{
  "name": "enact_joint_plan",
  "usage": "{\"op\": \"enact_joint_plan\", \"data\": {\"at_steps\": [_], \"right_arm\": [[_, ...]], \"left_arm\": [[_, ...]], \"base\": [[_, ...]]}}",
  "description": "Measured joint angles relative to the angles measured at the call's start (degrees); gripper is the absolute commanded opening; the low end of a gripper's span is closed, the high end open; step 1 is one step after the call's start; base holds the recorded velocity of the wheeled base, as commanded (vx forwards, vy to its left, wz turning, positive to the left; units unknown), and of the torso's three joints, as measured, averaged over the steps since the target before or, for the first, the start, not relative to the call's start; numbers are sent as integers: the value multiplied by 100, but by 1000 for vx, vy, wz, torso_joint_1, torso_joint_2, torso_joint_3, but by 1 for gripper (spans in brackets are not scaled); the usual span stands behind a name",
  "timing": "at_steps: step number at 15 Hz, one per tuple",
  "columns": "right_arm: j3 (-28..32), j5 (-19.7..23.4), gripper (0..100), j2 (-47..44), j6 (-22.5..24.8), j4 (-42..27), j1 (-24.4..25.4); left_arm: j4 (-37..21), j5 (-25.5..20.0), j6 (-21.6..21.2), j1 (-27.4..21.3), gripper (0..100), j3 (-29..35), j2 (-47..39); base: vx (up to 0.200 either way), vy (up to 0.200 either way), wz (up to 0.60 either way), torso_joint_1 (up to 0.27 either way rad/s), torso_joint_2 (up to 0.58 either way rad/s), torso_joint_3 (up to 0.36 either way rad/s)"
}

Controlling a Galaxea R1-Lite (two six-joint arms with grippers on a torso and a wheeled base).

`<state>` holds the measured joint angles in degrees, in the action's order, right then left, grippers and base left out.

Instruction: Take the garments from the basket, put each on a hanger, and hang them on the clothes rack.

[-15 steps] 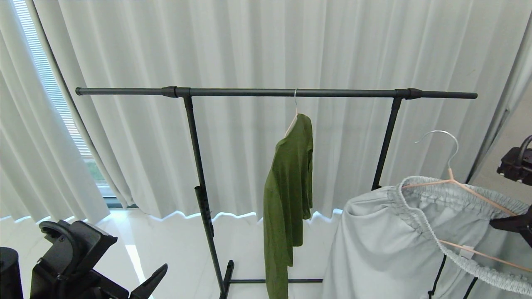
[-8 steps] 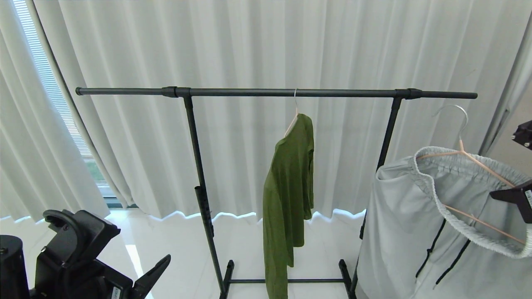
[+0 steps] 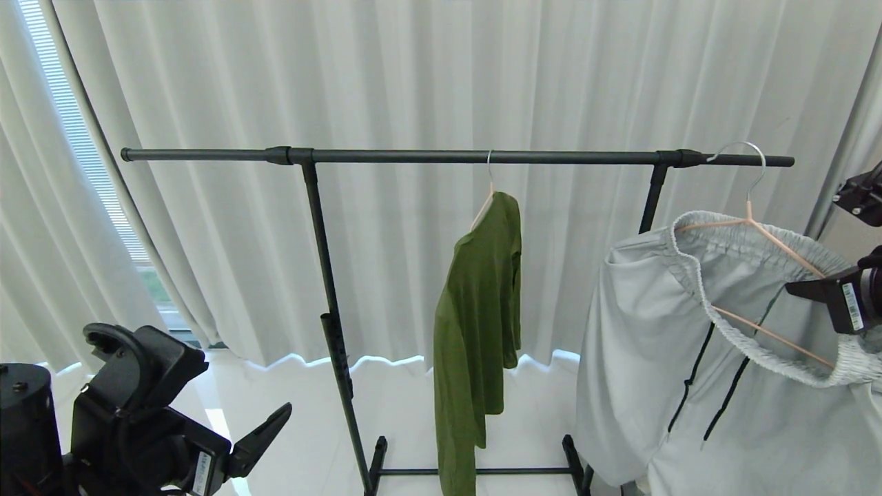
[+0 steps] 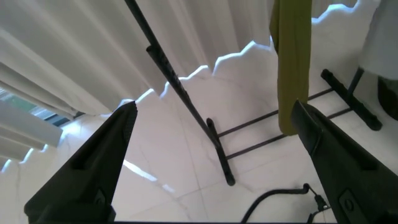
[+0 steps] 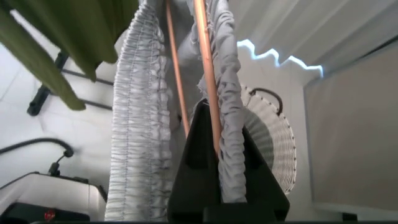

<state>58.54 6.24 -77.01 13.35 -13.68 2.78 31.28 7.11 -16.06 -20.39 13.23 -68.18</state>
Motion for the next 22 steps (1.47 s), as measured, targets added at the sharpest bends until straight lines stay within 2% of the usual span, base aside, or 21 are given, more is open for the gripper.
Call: {"op": "enact_joint_plan", "data": {"at_steps": [7,10,17,22], "right_arm": [[-11,126,0,-85,0,33,11],[-11,177,0,-146,-11,301,22],[80,188,0,-684,-11,903,27],[634,177,0,-1386,-2,945,39]], "left_arm": [[-9,0,-1,0,100,5,-30],[-6,0,-4,0,100,2,-32],[-5,-2,-4,0,100,-9,-28],[-2,-2,-4,-20,100,0,5]], "base": [[200,0,0,6,3,2],[200,0,0,2,5,4],[0,0,0,0,0,0],[0,0,0,0,0,0]]}}
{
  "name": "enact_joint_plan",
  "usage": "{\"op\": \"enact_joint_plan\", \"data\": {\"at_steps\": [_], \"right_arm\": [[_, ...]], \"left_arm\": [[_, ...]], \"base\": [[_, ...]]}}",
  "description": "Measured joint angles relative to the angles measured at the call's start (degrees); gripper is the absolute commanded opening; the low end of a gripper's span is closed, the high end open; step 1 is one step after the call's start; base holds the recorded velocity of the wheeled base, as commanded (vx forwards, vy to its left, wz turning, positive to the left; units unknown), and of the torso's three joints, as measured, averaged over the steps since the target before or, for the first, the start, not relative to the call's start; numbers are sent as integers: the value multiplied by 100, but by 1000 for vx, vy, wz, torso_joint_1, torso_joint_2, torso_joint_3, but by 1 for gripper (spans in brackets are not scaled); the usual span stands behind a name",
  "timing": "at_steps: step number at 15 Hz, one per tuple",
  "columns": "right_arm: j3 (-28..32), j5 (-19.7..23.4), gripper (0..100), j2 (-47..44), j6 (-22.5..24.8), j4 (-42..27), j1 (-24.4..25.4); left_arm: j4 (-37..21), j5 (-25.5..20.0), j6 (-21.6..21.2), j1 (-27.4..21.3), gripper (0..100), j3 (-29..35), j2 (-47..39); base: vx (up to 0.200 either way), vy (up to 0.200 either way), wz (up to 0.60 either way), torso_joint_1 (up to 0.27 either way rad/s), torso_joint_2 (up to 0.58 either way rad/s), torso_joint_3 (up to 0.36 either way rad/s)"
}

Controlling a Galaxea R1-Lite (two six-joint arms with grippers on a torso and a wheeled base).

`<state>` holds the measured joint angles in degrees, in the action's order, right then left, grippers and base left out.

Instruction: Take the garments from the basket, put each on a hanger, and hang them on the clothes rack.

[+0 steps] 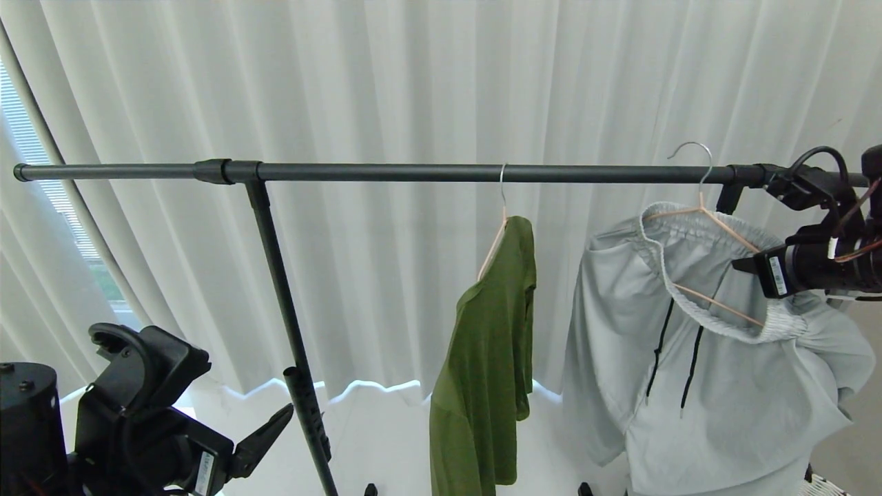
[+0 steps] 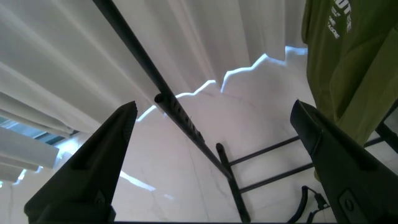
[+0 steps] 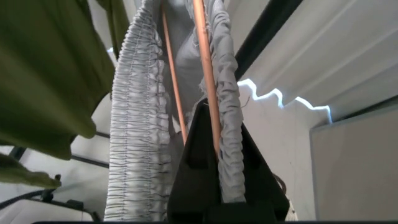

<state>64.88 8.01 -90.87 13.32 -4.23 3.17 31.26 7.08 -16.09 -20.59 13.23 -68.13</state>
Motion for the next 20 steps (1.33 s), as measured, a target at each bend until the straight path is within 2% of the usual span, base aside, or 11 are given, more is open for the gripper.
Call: {"op": "enact_joint_plan", "data": {"at_steps": [4,11,12,20], "right_arm": [[234,-27,0,-425,0,0,149],[210,-27,0,-596,-6,60,243],[204,-27,100,-594,-6,60,250],[119,-32,100,-393,-74,155,352]], "left_arm": [[0,2,0,-10,100,-4,28],[0,2,0,-13,100,-17,33],[0,2,2,-13,100,-22,33],[0,9,4,17,100,-22,52]], "base": [[0,0,0,0,0,0],[0,0,0,0,0,0],[0,0,0,0,0,0],[0,0,0,0,0,0]]}}
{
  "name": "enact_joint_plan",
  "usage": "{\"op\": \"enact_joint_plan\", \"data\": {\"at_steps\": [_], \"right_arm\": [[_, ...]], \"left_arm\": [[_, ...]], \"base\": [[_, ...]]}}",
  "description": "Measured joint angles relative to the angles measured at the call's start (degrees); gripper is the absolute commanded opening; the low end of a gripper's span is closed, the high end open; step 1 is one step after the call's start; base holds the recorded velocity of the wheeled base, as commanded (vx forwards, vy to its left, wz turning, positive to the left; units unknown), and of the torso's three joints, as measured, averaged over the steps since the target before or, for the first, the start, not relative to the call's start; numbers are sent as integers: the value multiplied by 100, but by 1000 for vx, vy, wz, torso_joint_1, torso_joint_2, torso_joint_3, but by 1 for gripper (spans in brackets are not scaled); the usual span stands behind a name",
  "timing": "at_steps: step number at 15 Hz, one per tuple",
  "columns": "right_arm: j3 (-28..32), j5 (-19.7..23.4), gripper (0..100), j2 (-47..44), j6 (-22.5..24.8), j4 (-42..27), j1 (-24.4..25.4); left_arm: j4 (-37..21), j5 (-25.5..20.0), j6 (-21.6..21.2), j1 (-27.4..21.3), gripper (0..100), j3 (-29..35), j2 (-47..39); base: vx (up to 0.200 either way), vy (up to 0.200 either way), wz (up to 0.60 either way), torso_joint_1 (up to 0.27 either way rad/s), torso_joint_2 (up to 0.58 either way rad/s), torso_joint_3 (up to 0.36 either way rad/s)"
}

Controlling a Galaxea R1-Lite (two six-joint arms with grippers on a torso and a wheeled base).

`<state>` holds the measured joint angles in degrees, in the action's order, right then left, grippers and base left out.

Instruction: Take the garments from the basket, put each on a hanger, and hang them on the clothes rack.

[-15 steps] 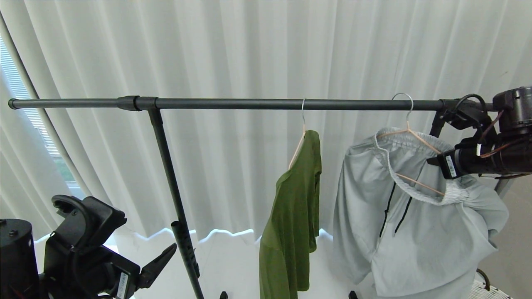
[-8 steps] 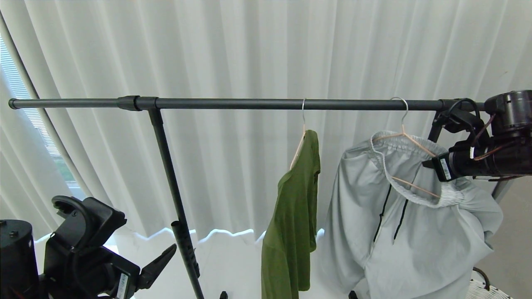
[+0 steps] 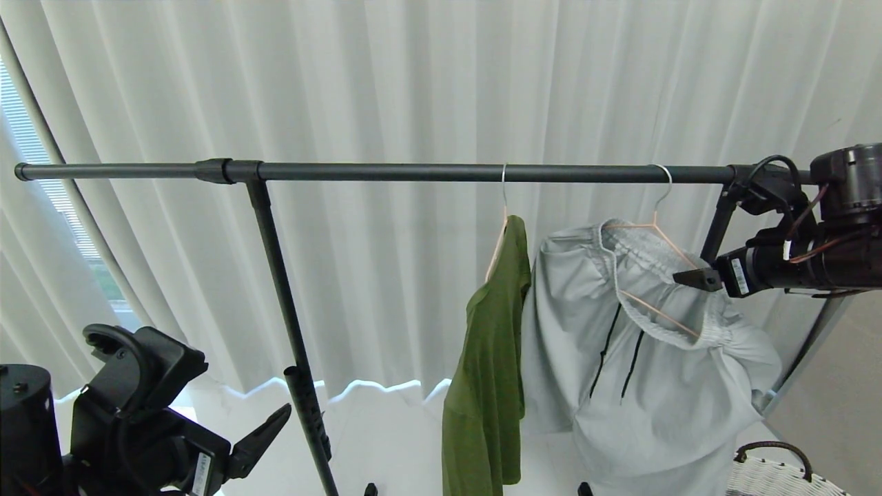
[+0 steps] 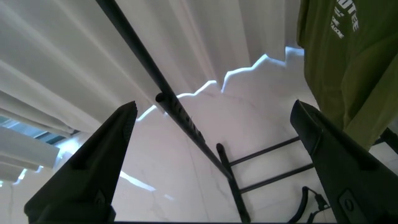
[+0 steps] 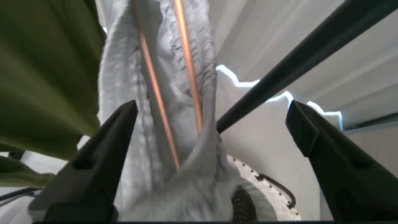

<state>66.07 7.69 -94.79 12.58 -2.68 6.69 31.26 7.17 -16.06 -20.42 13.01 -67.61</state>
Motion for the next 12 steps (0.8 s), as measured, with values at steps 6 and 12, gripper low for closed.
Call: {"op": "enact_joint_plan", "data": {"at_steps": [6,12], "right_arm": [[-1081,40,100,1302,-467,631,83],[-2404,24,100,2600,-443,1576,-634]], "left_arm": [[0,183,21,736,100,-59,113],[0,191,22,1838,100,-105,474]], "base": [[0,0,0,0,0,0],[-100,0,0,5,2,1]]}}
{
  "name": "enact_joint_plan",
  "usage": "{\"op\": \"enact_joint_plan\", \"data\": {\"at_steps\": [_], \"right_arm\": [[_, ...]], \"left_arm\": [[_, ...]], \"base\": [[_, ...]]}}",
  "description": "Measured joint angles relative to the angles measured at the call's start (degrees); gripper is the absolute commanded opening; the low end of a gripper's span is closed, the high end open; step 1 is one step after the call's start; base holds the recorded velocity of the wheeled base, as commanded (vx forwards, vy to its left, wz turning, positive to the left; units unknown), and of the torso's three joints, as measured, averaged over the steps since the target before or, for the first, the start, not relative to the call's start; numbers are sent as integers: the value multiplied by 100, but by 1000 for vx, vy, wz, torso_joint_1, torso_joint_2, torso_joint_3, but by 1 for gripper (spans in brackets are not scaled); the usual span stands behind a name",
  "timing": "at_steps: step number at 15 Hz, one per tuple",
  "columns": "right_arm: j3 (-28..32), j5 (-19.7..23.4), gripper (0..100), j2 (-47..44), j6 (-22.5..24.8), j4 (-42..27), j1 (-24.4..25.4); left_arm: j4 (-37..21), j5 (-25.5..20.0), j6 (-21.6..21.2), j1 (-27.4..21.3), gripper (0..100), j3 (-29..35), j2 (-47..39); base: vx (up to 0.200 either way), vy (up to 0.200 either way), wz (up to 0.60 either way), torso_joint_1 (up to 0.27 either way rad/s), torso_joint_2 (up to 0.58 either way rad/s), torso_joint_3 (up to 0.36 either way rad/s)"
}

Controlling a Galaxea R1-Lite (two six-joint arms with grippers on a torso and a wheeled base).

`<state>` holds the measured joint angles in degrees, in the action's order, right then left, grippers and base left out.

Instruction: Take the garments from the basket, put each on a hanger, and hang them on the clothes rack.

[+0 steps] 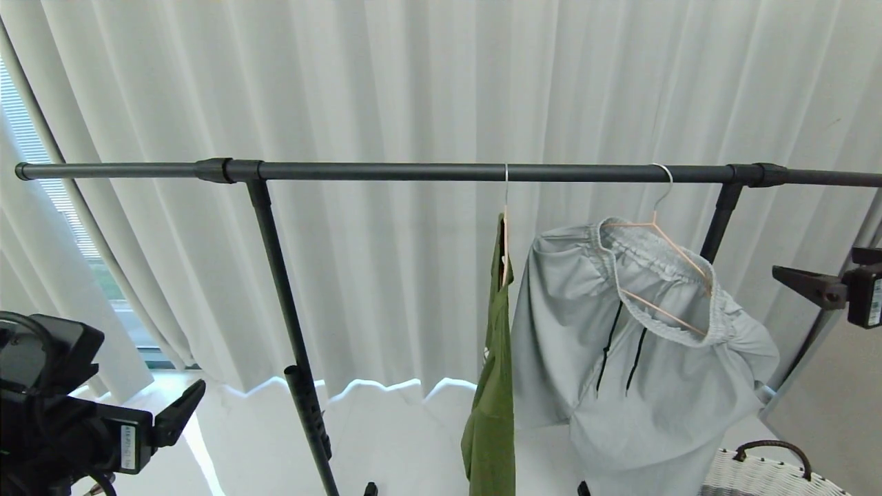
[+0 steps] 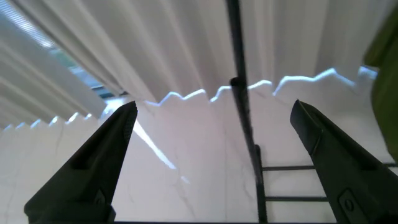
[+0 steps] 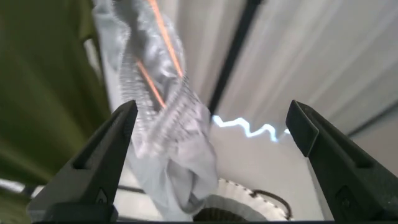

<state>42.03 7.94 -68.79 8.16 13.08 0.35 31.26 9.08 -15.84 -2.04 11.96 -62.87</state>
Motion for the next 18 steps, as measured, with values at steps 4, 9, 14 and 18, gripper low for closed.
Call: {"op": "enact_joint_plan", "data": {"at_steps": [4,9,14,18], "right_arm": [[-518,2,100,662,150,7,-311],[-1175,5,100,1559,306,-6,-501],[-1982,5,100,2637,356,-44,-510],[-2828,-41,100,3753,367,-61,-550]], "left_arm": [[2,5,7,363,100,-100,378],[-6,13,-26,542,100,-538,1042],[-85,16,-50,699,100,-1059,1982],[-1052,5,-74,707,100,-1178,3272]], "base": [[-200,0,0,-2,2,4],[-200,0,0,3,2,1],[-160,0,0,4,1,3],[0,0,0,0,0,0]]}}
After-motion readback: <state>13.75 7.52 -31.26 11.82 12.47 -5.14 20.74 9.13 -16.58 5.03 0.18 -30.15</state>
